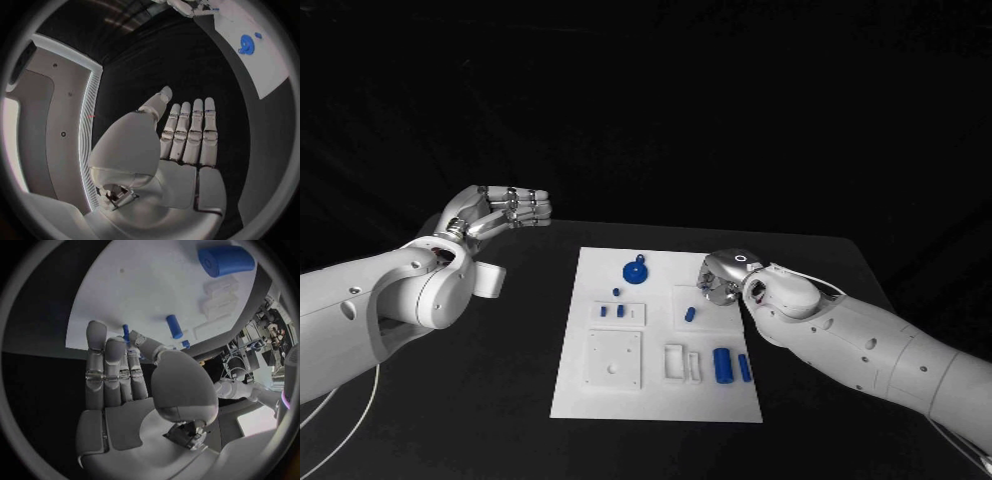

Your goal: Assemble the parts on the task board

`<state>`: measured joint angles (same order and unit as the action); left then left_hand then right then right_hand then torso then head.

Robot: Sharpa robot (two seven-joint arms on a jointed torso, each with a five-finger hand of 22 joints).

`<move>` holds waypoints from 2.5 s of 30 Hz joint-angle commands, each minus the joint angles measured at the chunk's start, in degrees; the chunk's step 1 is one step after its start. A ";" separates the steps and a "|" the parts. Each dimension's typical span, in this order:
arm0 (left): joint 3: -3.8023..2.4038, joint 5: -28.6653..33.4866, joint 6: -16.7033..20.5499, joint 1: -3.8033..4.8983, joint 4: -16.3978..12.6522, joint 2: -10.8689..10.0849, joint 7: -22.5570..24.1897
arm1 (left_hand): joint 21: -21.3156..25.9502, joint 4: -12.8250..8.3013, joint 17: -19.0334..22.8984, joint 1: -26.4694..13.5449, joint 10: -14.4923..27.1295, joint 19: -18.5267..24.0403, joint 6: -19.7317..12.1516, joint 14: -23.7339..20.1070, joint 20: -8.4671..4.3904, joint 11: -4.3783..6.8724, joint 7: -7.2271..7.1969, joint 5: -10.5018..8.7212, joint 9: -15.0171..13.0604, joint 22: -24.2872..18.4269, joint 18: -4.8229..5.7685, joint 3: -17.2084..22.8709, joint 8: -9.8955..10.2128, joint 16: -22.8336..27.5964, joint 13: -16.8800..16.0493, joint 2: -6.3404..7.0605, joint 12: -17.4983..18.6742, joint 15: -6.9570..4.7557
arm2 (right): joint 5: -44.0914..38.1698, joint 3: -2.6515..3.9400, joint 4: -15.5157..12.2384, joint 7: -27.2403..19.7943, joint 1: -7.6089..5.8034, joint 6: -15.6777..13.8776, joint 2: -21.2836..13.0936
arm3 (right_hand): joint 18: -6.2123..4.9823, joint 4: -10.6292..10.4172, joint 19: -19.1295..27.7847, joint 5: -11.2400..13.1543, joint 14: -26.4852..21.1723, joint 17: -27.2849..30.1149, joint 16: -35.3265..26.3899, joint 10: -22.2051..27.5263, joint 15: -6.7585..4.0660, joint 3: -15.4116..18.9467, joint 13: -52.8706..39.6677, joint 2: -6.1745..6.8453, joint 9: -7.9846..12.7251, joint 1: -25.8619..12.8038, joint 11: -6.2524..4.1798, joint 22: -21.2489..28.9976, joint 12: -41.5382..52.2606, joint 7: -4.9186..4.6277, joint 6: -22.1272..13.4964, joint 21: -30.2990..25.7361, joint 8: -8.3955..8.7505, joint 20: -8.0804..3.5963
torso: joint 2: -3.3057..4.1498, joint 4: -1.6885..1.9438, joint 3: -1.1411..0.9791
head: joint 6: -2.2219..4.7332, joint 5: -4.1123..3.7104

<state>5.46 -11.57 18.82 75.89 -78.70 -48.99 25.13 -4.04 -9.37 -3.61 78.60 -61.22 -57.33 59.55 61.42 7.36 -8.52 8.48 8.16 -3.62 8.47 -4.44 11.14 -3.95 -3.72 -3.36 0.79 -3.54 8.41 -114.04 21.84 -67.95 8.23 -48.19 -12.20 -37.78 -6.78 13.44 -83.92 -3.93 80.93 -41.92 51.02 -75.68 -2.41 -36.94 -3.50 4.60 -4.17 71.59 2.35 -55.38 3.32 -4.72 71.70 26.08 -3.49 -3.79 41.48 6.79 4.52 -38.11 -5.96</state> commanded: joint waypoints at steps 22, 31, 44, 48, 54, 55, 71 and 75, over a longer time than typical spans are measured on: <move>0.24 0.34 -0.30 0.10 2.45 2.13 -1.14 | -0.30 0.64 0.06 0.70 0.26 -0.59 -0.31 -0.37 0.17 0.01 -0.04 -0.07 0.05 -0.76 -0.45 -0.54 0.09 0.26 0.06 -0.09 0.00 0.08 | 6.43 1.08 -9.06 -0.40 -2.00 -0.62 -0.55 | -0.97 -0.18 -1.66 -0.90 0.15 -0.20 -0.56 -1.06 -0.59 -0.23 -0.03 0.27 -0.02 0.15 -0.66 -0.42 0.12 0.07 0.61 -0.45 -0.18 -0.48 | 0.00 -0.08 0.07 | 0.11 1.74; 0.81 0.30 -0.45 0.26 3.69 3.99 -1.68 | -0.30 1.02 0.05 0.93 0.29 -0.59 -0.32 -0.34 0.16 0.00 -0.01 -0.05 0.06 -1.02 -0.43 -0.53 0.09 0.25 0.06 0.01 0.01 0.07 | 5.19 0.45 -12.47 -1.25 -1.89 0.56 2.15 | -0.97 -0.16 -1.72 -1.80 0.12 -0.26 -0.76 -0.95 -0.61 0.06 -0.03 0.10 -0.02 -0.03 -0.63 -0.58 0.12 0.04 0.48 -0.79 -0.19 -0.51 | -0.04 -0.08 0.16 | 0.49 4.24; 0.94 0.11 -0.51 0.62 6.62 7.34 -1.69 | -0.35 1.24 0.05 1.19 0.31 -0.64 -0.35 -0.38 0.14 0.00 -0.02 -0.01 0.06 -1.21 -0.43 -0.42 0.10 0.26 0.06 0.03 0.01 0.07 | -1.17 -5.46 -13.79 -2.11 -1.25 0.92 6.03 | -1.06 0.40 -1.94 -3.17 0.25 -0.24 -1.01 -0.91 -0.78 0.40 -0.03 -0.19 -0.02 -0.47 -0.63 -0.80 0.13 0.07 0.41 -1.19 -0.20 -0.65 | 0.11 0.04 -0.01 | 0.53 9.23; 0.95 -0.03 -0.60 0.72 7.19 8.11 -1.75 | -0.37 1.32 0.06 1.27 0.34 -0.61 -0.38 -0.45 0.14 -0.01 0.00 0.02 0.06 -1.35 -0.43 -0.29 0.10 0.27 0.07 0.02 0.01 0.09 | -1.92 -6.71 -13.76 -2.36 -0.95 1.34 6.70 | -1.06 0.63 -1.98 -3.44 0.30 -0.24 -1.07 -0.86 -0.77 0.46 -0.02 -0.31 -0.01 -0.60 -0.60 -0.86 0.12 0.03 0.38 -1.31 -0.18 -0.66 | 0.10 -0.11 -0.04 | 0.35 10.56; 0.94 -0.16 -0.76 0.77 7.51 8.85 -1.79 | -0.37 1.32 0.06 1.27 0.34 -0.61 -0.38 -0.45 0.14 -0.01 0.00 0.02 0.06 -1.35 -0.43 -0.29 0.10 0.27 0.07 0.02 0.01 0.09 | -2.90 -7.73 -13.85 -2.63 -0.19 1.89 7.31 | -1.08 0.76 -2.00 -3.74 0.29 -0.23 -1.11 -0.87 -0.79 0.49 -0.02 -0.37 -0.01 -0.67 -0.61 -0.90 0.12 0.04 0.38 -1.38 -0.19 -0.67 | 0.12 -0.17 -0.05 | 0.20 11.91; 0.94 -0.18 -0.79 0.78 7.54 8.94 -1.81 | -0.37 1.32 0.06 1.27 0.34 -0.61 -0.38 -0.45 0.14 -0.01 0.00 0.02 0.06 -1.35 -0.43 -0.29 0.10 0.27 0.07 0.02 0.01 0.09 | -3.05 -7.86 -13.84 -2.66 -0.06 1.99 7.38 | -1.09 0.79 -2.02 -3.90 0.30 -0.24 -1.12 -0.87 -0.79 0.52 -0.02 -0.40 -0.01 -0.74 -0.60 -0.93 0.12 0.04 0.38 -1.39 -0.19 -0.68 | 0.11 -0.16 -0.05 | 0.10 12.04; 0.93 -0.25 -1.09 0.82 7.58 9.27 -1.97 | -0.41 1.47 0.06 1.25 0.37 -0.62 -0.42 -0.50 0.17 -0.03 0.03 0.00 0.05 -1.50 -0.44 -0.22 0.08 0.27 0.07 -0.01 0.01 0.12 | -3.75 -8.58 -13.76 -2.74 1.80 2.83 7.15 | -1.09 1.00 -2.02 -4.14 0.31 -0.26 -1.15 -0.89 -0.81 0.57 -0.02 -0.47 -0.01 -0.87 -0.61 -1.03 0.12 0.05 0.39 -1.47 -0.19 -0.70 | 0.10 -0.12 -0.03 | -0.48 13.21; 0.93 -0.27 -1.10 0.84 7.62 9.26 -2.02 | -0.41 1.47 0.06 1.25 0.37 -0.62 -0.42 -0.50 0.17 -0.03 0.03 0.00 0.05 -1.50 -0.44 -0.22 0.08 0.27 0.07 -0.01 0.01 0.12 | -3.83 -8.60 -13.80 -2.75 2.16 2.78 7.01 | -1.09 1.00 -2.02 -4.14 0.31 -0.26 -1.15 -0.89 -0.81 0.57 -0.02 -0.47 -0.01 -0.87 -0.61 -1.03 0.12 0.05 0.39 -1.47 -0.19 -0.70 | 0.10 -0.15 -0.06 | -0.13 13.37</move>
<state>6.44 -11.66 18.50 76.62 -71.04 -39.86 22.93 -4.30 -8.34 -3.61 79.32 -61.22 -57.54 59.55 61.21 7.57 -8.52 8.48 8.15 -3.63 7.02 -4.44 10.91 -3.95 -3.72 -3.36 0.62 -3.54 8.62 -116.75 13.26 -81.68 6.00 -46.16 -10.25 -30.73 -6.89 14.15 -83.92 -7.99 81.18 -42.14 50.14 -75.55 -2.86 -36.21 -3.48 4.81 -4.12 70.74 2.21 -56.35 3.31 -4.53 71.87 24.97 -3.32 -4.16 41.59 6.66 4.48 -38.41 7.33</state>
